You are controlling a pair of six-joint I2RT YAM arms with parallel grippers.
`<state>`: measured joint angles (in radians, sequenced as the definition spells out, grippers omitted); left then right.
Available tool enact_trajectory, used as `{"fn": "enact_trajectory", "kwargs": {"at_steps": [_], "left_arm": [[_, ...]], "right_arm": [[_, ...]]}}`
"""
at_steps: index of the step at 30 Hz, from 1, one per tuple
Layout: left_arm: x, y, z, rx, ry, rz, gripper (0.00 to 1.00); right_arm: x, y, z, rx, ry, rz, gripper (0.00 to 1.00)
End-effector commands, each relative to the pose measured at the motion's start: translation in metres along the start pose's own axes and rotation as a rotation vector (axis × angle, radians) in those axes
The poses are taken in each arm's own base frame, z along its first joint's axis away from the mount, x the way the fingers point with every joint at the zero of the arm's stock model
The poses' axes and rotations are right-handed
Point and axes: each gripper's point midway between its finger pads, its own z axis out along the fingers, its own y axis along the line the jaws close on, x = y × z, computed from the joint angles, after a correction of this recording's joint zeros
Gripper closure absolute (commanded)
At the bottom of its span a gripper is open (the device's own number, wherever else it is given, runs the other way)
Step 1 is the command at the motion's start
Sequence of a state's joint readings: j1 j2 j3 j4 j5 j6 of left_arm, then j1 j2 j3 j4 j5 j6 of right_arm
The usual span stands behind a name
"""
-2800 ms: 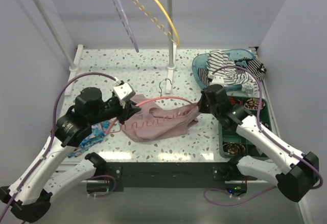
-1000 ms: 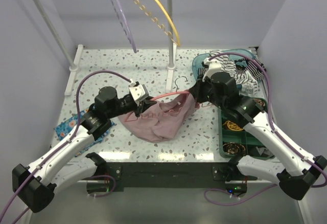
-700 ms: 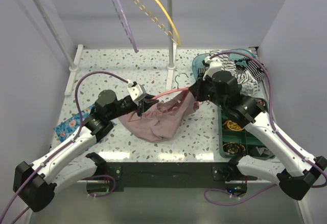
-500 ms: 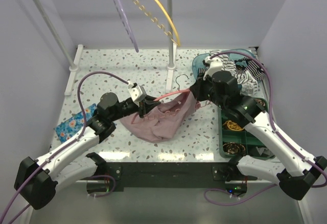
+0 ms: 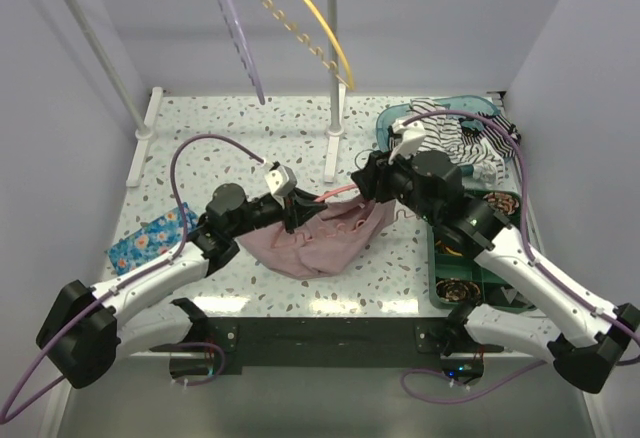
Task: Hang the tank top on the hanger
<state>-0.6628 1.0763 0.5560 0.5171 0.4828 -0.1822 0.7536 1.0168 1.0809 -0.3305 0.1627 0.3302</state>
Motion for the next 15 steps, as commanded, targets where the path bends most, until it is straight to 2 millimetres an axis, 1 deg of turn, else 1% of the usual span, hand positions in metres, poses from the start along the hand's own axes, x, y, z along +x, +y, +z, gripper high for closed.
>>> {"fn": "enact_trajectory", "kwargs": {"at_steps": [1, 5, 6, 11, 13, 15], "left_arm": [[-0.034, -0.002, 0.005, 0.001, -0.142, 0.034, 1.0], [-0.034, -0.004, 0.005, 0.003, -0.146, 0.031, 1.0], [-0.034, -0.004, 0.005, 0.001, -0.146, 0.028, 1.0], [-0.036, -0.005, 0.004, -0.014, -0.169, 0.012, 1.0], [-0.037, -0.006, 0.004, -0.011, -0.173, 0.001, 1.0], [-0.036, -0.007, 0.005, -0.013, -0.173, -0.01, 1.0]], "right_arm": [[-0.01, 0.007, 0.019, 0.011, -0.064, -0.022, 0.53], [-0.004, -0.007, 0.032, 0.103, -0.068, -0.016, 0.54], [-0.004, -0.008, 0.034, 0.112, -0.071, -0.011, 0.56], [0.001, -0.011, 0.04, 0.146, -0.082, -0.009, 0.62], [0.004, -0.013, 0.043, 0.164, -0.084, -0.005, 0.67], [0.005, -0.012, 0.046, 0.166, -0.091, -0.004, 0.78]]}}
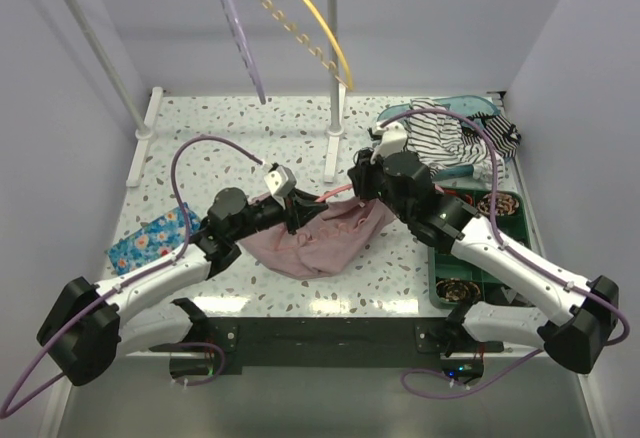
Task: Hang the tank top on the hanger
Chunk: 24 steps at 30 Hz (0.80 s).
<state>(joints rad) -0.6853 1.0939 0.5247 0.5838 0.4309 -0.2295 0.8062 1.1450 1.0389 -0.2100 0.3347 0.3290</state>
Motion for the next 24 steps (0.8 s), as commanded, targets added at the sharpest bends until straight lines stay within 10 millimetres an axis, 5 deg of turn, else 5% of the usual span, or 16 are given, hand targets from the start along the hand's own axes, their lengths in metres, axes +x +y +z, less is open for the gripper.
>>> {"fn": "enact_trajectory", "kwargs": {"at_steps": [1, 2, 4, 6, 11, 20, 22, 24], "left_arm": [[-0.041, -0.007, 0.002, 0.003, -0.156, 0.023, 1.0], [-0.04, -0.005, 0.003, -0.005, -0.151, 0.012, 1.0], [-0.042, 0.004, 0.003, -0.061, -0.157, -0.026, 1.0], [-0.04, 0.017, 0.002, -0.146, -0.159, -0.097, 0.79], [-0.026, 0.035, -0.001, -0.278, -0.118, -0.249, 0.52], [0.029, 0.093, -0.028, -0.695, 0.036, -0.41, 0.44], [0.025, 0.1, -0.024, -0.723, 0.052, -0.386, 0.44], [0.046, 0.106, -0.017, -0.744, 0.16, -0.362, 0.44]], "right_arm": [[-0.017, 0.0, 0.007, 0.042, -0.09, 0.027, 0.86], [-0.017, -0.001, 0.007, 0.047, -0.089, 0.024, 1.0], [-0.015, -0.003, 0.007, 0.059, -0.09, 0.006, 1.0], [-0.015, -0.003, 0.006, 0.054, -0.095, -0.022, 1.0], [-0.003, -0.007, -0.001, 0.04, -0.1, -0.065, 1.0], [0.012, -0.008, -0.011, 0.018, -0.103, -0.141, 1.0], [0.014, -0.009, -0.012, 0.018, -0.103, -0.156, 1.0], [0.016, -0.01, -0.014, 0.021, -0.104, -0.171, 1.0]]}}
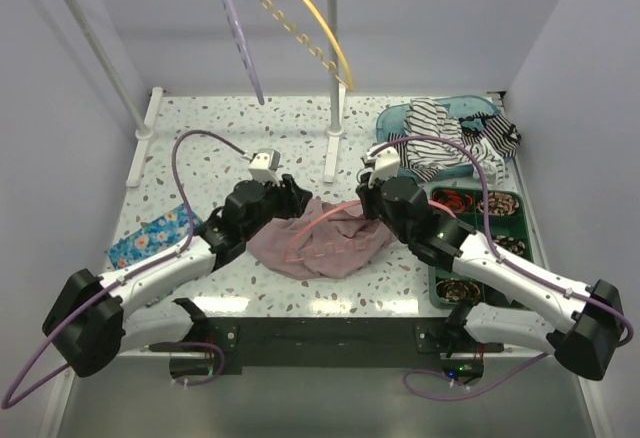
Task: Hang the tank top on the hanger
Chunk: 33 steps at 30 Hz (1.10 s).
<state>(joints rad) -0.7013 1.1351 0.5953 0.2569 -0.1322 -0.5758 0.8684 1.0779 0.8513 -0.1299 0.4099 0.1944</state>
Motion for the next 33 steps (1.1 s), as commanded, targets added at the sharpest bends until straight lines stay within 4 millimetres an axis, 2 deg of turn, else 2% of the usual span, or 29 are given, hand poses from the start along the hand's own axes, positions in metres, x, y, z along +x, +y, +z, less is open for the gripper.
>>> {"fn": "enact_trajectory", "kwargs": {"at_steps": [1, 4, 7, 18, 23, 24, 27, 29, 30, 32, 33], "left_arm": [[0.0, 0.017, 0.023, -0.146, 0.066, 0.039, 0.45], [0.019, 0.017, 0.046, -0.156, 0.176, 0.083, 0.45], [0.036, 0.02, 0.052, -0.154, 0.235, 0.096, 0.44], [0.061, 0.007, 0.07, -0.056, 0.278, 0.088, 0.44], [0.074, 0.006, 0.079, -0.061, 0.31, 0.086, 0.48], [0.076, 0.007, 0.079, -0.068, 0.312, 0.087, 0.5], [0.08, 0.011, 0.078, -0.088, 0.309, 0.084, 0.69], [0.074, 0.013, 0.074, -0.103, 0.289, 0.085, 0.78], [0.078, 0.018, 0.07, -0.115, 0.295, 0.088, 0.82], [0.069, 0.019, 0.062, -0.123, 0.265, 0.089, 0.86], [0.069, 0.022, 0.055, -0.128, 0.26, 0.089, 0.91]], "right_arm": [[-0.033, -0.003, -0.008, 0.016, -0.128, -0.004, 1.0], [-0.031, -0.005, -0.009, 0.026, -0.125, -0.011, 1.0], [-0.031, -0.003, -0.009, 0.02, -0.128, -0.011, 1.0], [-0.033, -0.006, -0.01, 0.048, -0.136, 0.0, 1.0], [-0.032, -0.008, -0.01, 0.065, -0.134, 0.006, 1.0], [-0.033, -0.009, -0.011, 0.071, -0.137, 0.009, 1.0], [-0.033, -0.014, -0.012, 0.098, -0.136, 0.017, 1.0], [-0.034, -0.019, -0.012, 0.128, -0.133, 0.022, 1.0], [-0.035, -0.021, -0.013, 0.141, -0.137, 0.028, 1.0], [-0.037, -0.032, -0.015, 0.207, -0.148, 0.046, 1.0], [-0.037, -0.036, -0.016, 0.231, -0.151, 0.056, 1.0]]}}
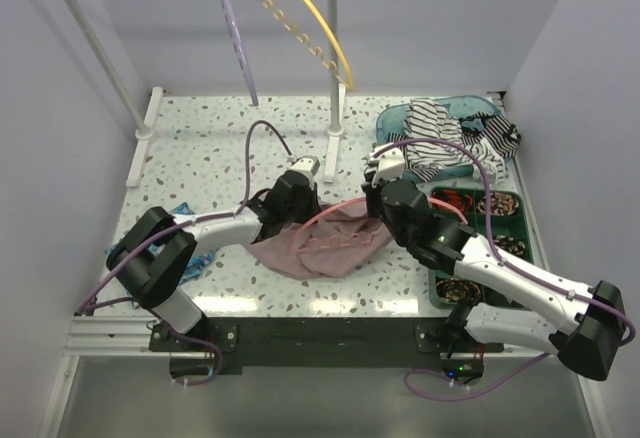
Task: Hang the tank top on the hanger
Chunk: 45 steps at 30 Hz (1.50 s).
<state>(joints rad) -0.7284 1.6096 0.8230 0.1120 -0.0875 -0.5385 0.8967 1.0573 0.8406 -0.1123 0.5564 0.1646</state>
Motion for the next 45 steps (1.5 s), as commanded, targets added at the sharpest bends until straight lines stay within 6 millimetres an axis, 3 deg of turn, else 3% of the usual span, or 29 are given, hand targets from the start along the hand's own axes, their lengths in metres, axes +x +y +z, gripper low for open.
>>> {"fn": "enact_trajectory", "kwargs": {"at_steps": [1, 3, 10, 21, 30, 40, 45], "left_arm": [[-0.021, 0.001, -0.023, -0.004, -0.115, -0.014, 0.93], [-0.012, 0.009, -0.029, -0.016, -0.113, -0.022, 0.94], [-0.007, 0.016, -0.053, -0.007, -0.157, -0.049, 0.96], [-0.004, 0.014, -0.078, 0.028, -0.161, -0.048, 0.99], [0.016, 0.018, -0.078, 0.022, -0.118, -0.039, 1.0], [0.011, 0.02, -0.084, 0.011, -0.127, -0.012, 1.0], [0.016, 0.022, -0.076, 0.003, -0.116, -0.01, 1.0]], "right_arm": [[-0.03, -0.027, -0.007, 0.164, -0.101, 0.097, 1.0], [-0.033, -0.033, -0.007, 0.203, -0.111, 0.108, 1.0], [-0.041, -0.056, -0.008, 0.365, -0.134, 0.123, 1.0], [-0.05, -0.074, -0.007, 0.532, -0.165, 0.119, 1.0], [-0.078, -0.066, 0.001, 0.547, -0.189, 0.186, 1.0], [-0.088, -0.07, 0.001, 0.544, -0.211, 0.228, 1.0], [-0.101, -0.071, -0.003, 0.513, -0.219, 0.273, 1.0]]}}
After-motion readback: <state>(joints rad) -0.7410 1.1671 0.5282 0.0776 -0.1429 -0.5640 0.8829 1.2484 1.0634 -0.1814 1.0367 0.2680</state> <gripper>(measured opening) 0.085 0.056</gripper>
